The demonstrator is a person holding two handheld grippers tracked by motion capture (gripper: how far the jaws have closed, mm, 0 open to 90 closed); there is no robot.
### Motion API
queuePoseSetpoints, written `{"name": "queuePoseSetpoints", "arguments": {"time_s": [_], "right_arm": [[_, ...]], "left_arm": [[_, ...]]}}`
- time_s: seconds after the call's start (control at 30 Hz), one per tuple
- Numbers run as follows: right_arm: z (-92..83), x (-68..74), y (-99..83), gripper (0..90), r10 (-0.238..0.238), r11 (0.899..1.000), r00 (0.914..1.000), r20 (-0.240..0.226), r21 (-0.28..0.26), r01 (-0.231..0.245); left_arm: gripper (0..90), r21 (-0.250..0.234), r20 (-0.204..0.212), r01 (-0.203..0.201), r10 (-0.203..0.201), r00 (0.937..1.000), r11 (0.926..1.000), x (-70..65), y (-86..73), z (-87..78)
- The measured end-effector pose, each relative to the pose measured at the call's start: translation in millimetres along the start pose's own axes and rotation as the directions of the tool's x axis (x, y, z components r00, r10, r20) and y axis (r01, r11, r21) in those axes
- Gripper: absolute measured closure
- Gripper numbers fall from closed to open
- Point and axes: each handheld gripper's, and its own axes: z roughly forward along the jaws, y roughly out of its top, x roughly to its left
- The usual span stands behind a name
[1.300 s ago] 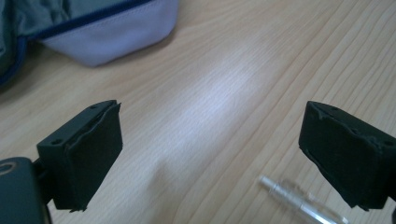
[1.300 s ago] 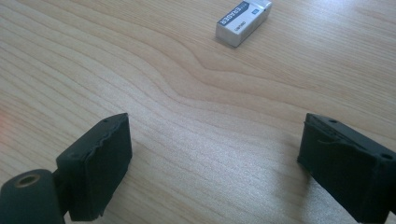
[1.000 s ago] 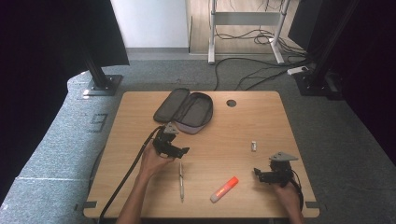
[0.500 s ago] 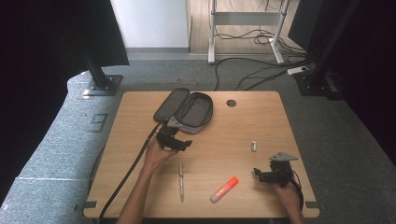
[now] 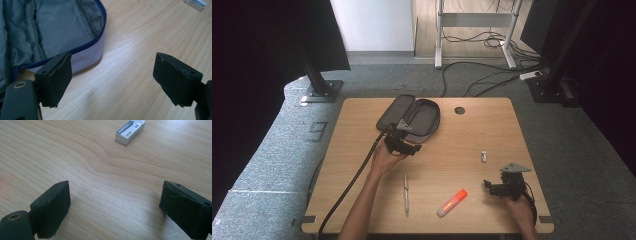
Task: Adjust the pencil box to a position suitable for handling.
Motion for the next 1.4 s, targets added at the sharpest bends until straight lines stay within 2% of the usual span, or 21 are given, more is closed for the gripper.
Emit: {"name": "queuePoseSetpoints", "arguments": {"time_s": [0.1,0.2,0.33,0.47,0.6,0.73,1.07,1.2,1.4], "right_arm": [[0.0,0.0,0.0,8.9,0.0,1.0,1.0,0.0,0.0,0.0],[0.0,0.0,0.0,8.9,0.0,1.0,1.0,0.0,0.0,0.0],[0.0,0.0,0.0,8.9,0.0,1.0,1.0,0.0,0.0,0.0],[0.0,0.0,0.0,8.9,0.0,1.0,1.0,0.0,0.0,0.0],[0.0,-0.1,0.0,8.9,-0.001,1.0,1.0,0.0,0.0,0.001],[0.0,-0.1,0.0,8.9,-0.002,1.0,1.0,0.0,0.0,0.002],[0.1,-0.3,0.0,8.9,-0.003,1.0,1.0,0.0,-0.001,0.003],[0.0,-0.2,0.0,8.9,-0.002,1.0,1.0,0.0,0.0,0.002],[0.0,-0.1,0.0,8.9,-0.001,1.0,1.0,0.0,0.0,0.001]], "left_arm": [[17.0,-0.011,0.015,0.002,-0.002,0.9999,0.9999,0.6,3.9,3.1],[17.8,0.007,0.003,-0.015,0.015,0.9999,0.9999,0.8,9.2,7.3],[20.6,-0.007,0.018,-0.011,0.011,0.9998,0.9999,2.1,15.8,12.8],[24.5,-0.002,0.014,-0.024,0.024,0.9996,0.9997,3.1,21.7,18.9],[28.1,0.0,0.033,-0.01,0.01,0.9994,0.9999,6.1,26.0,27.1],[32.4,-0.006,0.029,0.003,-0.003,0.9996,1.0,8.0,28.0,36.3],[52.1,0.036,-0.013,0.001,-0.001,0.9999,0.9993,14.8,28.7,51.6],[58.3,0.045,-0.018,0.015,-0.014,0.9997,0.9989,17.5,27.1,55.0],[73.5,0.045,-0.005,0.038,-0.037,0.9993,0.9983,20.3,24.6,57.6]]}}
